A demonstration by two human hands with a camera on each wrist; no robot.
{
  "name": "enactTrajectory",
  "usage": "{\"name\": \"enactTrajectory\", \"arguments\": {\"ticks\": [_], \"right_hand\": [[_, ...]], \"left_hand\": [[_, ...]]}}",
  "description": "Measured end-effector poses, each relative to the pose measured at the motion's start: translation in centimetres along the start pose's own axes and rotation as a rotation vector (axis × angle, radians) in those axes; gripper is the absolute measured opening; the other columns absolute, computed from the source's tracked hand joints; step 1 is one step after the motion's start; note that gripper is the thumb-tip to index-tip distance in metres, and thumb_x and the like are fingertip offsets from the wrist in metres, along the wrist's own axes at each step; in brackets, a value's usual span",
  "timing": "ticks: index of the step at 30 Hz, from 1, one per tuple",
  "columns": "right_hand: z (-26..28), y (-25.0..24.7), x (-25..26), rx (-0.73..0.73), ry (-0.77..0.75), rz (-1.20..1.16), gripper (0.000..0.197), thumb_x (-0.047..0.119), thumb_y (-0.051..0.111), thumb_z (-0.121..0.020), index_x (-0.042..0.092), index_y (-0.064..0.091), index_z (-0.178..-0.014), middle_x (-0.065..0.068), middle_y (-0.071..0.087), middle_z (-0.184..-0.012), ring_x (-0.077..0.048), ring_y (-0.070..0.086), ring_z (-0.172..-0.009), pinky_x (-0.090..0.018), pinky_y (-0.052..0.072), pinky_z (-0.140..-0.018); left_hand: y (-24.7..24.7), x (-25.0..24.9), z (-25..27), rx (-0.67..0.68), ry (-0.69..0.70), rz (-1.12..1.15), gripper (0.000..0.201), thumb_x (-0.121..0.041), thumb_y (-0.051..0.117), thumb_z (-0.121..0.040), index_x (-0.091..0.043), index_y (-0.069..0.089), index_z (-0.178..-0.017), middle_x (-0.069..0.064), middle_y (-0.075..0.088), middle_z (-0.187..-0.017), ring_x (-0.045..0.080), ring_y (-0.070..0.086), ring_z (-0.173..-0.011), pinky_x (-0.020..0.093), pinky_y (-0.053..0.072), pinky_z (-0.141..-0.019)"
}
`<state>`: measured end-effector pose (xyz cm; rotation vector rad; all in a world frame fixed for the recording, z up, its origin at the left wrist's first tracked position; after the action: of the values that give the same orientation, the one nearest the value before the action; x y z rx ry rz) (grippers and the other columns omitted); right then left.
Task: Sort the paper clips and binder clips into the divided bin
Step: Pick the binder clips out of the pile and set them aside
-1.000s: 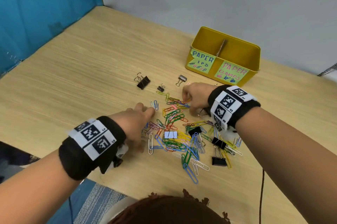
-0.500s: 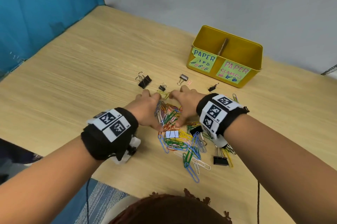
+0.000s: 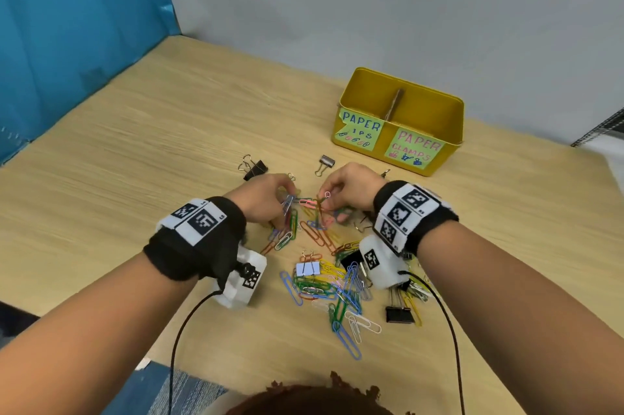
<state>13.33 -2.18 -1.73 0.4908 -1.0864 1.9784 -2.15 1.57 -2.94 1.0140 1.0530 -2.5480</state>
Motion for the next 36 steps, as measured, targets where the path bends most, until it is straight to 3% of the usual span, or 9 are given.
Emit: {"name": "enactTrajectory", "arguments": {"ticks": [6,14,18,21,24,26,30,33,36], "right_hand": [[0.5,-7.3,1.6,-0.137,-0.148,-0.575,0.02,-0.013,0.055,-0.085,0.004,0.062,-0.076,-0.002,0.065,-0.049,-0.01,0.059,-0.041,-0.018,0.056,-0.049],[-2.3,-16.6,4.5,-0.649,-0.241,-0.85,0.027,-0.011,0.054,-0.087,0.006,0.052,-0.066,-0.01,0.055,-0.063,-0.006,0.056,-0.033,-0.019,0.052,-0.039],[-5.3,-16.1,2.9,-0.648,-0.023,-0.488,0.025,0.002,0.059,-0.085,0.013,0.058,-0.063,-0.016,0.07,-0.084,-0.025,0.071,-0.068,-0.04,0.06,-0.073],[-4.9,-15.6,2.6,-0.663,0.043,-0.12,0.013,0.011,0.061,-0.086,0.011,0.072,-0.092,-0.015,0.069,-0.114,-0.029,0.064,-0.108,-0.035,0.051,-0.097],[-2.4,-14.4,3.8,-0.779,-0.126,-0.088,0.023,0.013,0.057,-0.089,0.012,0.069,-0.108,-0.004,0.069,-0.102,-0.017,0.064,-0.088,-0.003,0.049,-0.067],[-1.3,-11.9,5.0,-0.656,-0.246,-0.035,0.019,0.011,0.055,-0.09,0.012,0.069,-0.103,-0.001,0.065,-0.087,-0.014,0.06,-0.073,-0.012,0.051,-0.063],[-1.9,-6.2,5.0,-0.15,-0.109,0.512,0.027,0.006,0.049,-0.093,0.007,0.066,-0.114,-0.004,0.064,-0.096,-0.015,0.058,-0.075,-0.021,0.047,-0.061],[-2.5,-3.5,3.4,-0.057,0.044,0.824,0.036,0.004,0.04,-0.095,0.002,0.055,-0.128,-0.014,0.058,-0.129,-0.028,0.058,-0.113,-0.033,0.05,-0.09],[-2.2,-2.3,2.6,-0.077,0.06,0.859,0.036,0.003,0.039,-0.095,0.002,0.053,-0.128,-0.015,0.057,-0.129,-0.029,0.056,-0.118,-0.034,0.047,-0.096]], "left_hand": [[-4.0,-6.1,-1.3,-0.005,0.147,0.237,0.05,0.026,0.056,-0.07,-0.01,0.052,-0.104,0.004,0.047,-0.072,0.016,0.053,-0.051,0.018,0.052,-0.046],[-7.9,-16.5,-7.4,-0.274,0.313,0.332,0.056,0.013,0.072,-0.066,-0.002,0.055,-0.118,0.014,0.062,-0.075,0.025,0.061,-0.061,0.04,0.058,-0.072],[-6.5,-16.8,-10.0,-0.296,0.268,-0.003,0.075,-0.018,0.082,-0.066,-0.009,0.048,-0.133,0.012,0.062,-0.125,0.026,0.059,-0.115,0.034,0.047,-0.1],[-6.3,-15.5,-9.3,-0.294,0.284,-0.132,0.075,-0.03,0.079,-0.07,-0.012,0.047,-0.135,0.007,0.057,-0.132,0.021,0.055,-0.117,0.029,0.043,-0.099],[-6.6,-12.7,-6.5,-0.328,0.302,-0.104,0.037,-0.024,0.076,-0.074,-0.015,0.064,-0.107,0.002,0.063,-0.095,0.016,0.056,-0.083,0.024,0.043,-0.07],[-5.6,-9.9,-4.7,-0.156,0.253,-0.191,0.023,-0.02,0.074,-0.076,-0.016,0.066,-0.097,0.0,0.06,-0.085,0.013,0.054,-0.069,0.023,0.041,-0.06],[-2.3,-4.3,-1.4,0.199,0.115,-0.533,0.049,-0.031,0.066,-0.082,-0.02,0.054,-0.128,0.001,0.06,-0.121,0.016,0.056,-0.101,0.027,0.044,-0.086],[-0.5,-1.5,-0.2,0.117,0.054,-0.521,0.062,-0.03,0.062,-0.084,-0.017,0.039,-0.14,0.009,0.042,-0.134,0.027,0.045,-0.124,0.036,0.039,-0.106],[0.6,-0.3,0.1,0.019,0.024,-0.549,0.055,-0.026,0.058,-0.086,-0.013,0.041,-0.137,0.014,0.035,-0.136,0.031,0.035,-0.129,0.04,0.034,-0.11]]}}
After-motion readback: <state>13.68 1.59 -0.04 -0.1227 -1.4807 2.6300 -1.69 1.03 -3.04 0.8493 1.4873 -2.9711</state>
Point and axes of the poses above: each hand's wrist, its own z-axis away from the middle knuckle, its own y-axis out of the palm, x = y × z, the point moved 4 cm from there along -z, towards the middle knuckle
